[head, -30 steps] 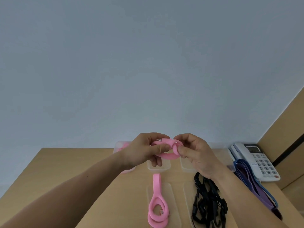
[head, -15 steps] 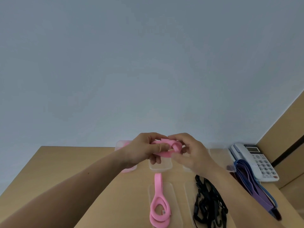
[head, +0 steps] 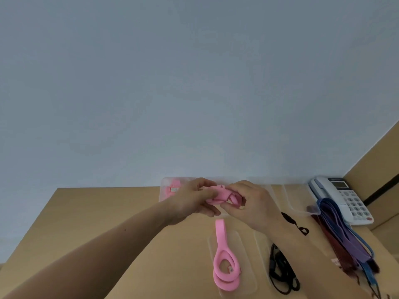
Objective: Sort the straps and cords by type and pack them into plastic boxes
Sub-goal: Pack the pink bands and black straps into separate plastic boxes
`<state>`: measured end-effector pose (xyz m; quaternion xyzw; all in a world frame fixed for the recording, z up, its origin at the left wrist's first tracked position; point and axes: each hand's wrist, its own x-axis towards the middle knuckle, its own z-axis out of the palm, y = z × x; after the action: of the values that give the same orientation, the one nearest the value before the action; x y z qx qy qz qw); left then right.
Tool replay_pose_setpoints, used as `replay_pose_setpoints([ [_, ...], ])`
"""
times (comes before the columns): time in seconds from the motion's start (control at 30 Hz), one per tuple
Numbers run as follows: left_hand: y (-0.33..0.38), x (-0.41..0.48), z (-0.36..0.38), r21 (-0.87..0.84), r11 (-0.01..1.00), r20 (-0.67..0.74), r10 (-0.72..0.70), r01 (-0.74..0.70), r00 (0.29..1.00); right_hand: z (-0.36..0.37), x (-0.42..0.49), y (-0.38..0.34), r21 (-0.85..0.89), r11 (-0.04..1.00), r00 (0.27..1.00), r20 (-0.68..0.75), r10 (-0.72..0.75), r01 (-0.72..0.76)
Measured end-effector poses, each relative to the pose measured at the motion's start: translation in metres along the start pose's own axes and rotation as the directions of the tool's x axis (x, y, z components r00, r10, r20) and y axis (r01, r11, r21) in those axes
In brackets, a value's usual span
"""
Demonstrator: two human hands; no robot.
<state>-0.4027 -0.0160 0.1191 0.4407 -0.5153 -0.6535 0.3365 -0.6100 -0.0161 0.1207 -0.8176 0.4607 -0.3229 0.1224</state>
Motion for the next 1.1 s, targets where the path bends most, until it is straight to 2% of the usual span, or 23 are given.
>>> replay_pose_setpoints([
  [0.13, -0.023, 0.011, -0.003, 0.157, 0.987, -0.014, 0.029, -0.027, 0.999, 0.012, -0.005, 0.01, -0.098, 0.995, 0.998, 0.054, 0.017, -0.011],
  [0.27, -0.043, 0.034, 0.001, 0.277, 0.961, -0.075, 0.014, 0.008, 0.997, 0.026, -0.004, 0.034, -0.18, 0.984, 0.995, 0.093, 0.021, -0.004],
  [0.37, -0.056, 0.051, 0.006, 0.312, 0.948, -0.154, -0.012, 0.06, 0.988, 0.038, 0.004, 0.059, -0.246, 0.969, 0.989, 0.149, 0.01, 0.027],
  [0.47, -0.067, 0.073, 0.007, 0.364, 0.925, -0.247, -0.02, 0.111, 0.969, 0.051, 0.015, 0.087, -0.219, 0.975, 0.981, 0.193, -0.003, 0.046],
  [0.6, -0.08, 0.11, 0.002, 0.676, 0.711, -0.327, 0.057, 0.192, 0.943, 0.069, 0.041, 0.129, -0.197, 0.979, 0.97, 0.243, -0.006, 0.055],
  [0.7, -0.094, 0.133, -0.004, 0.798, 0.572, -0.321, 0.133, 0.192, 0.938, 0.087, 0.061, 0.151, -0.237, 0.963, 0.947, 0.316, -0.05, 0.13],
  [0.83, -0.107, 0.149, -0.015, 0.879, 0.427, -0.292, 0.125, 0.215, 0.948, 0.105, 0.078, 0.177, -0.264, 0.936, 0.915, 0.386, -0.117, 0.231],
  [0.9, -0.112, 0.153, -0.016, 0.89, 0.407, -0.28, 0.135, 0.204, 0.951, 0.113, 0.082, 0.182, -0.261, 0.931, 0.903, 0.408, -0.135, 0.257],
  [1.1, -0.117, 0.156, -0.016, 0.867, 0.467, -0.282, 0.172, 0.174, 0.944, 0.138, 0.086, 0.192, -0.285, 0.924, 0.852, 0.518, -0.077, 0.256],
])
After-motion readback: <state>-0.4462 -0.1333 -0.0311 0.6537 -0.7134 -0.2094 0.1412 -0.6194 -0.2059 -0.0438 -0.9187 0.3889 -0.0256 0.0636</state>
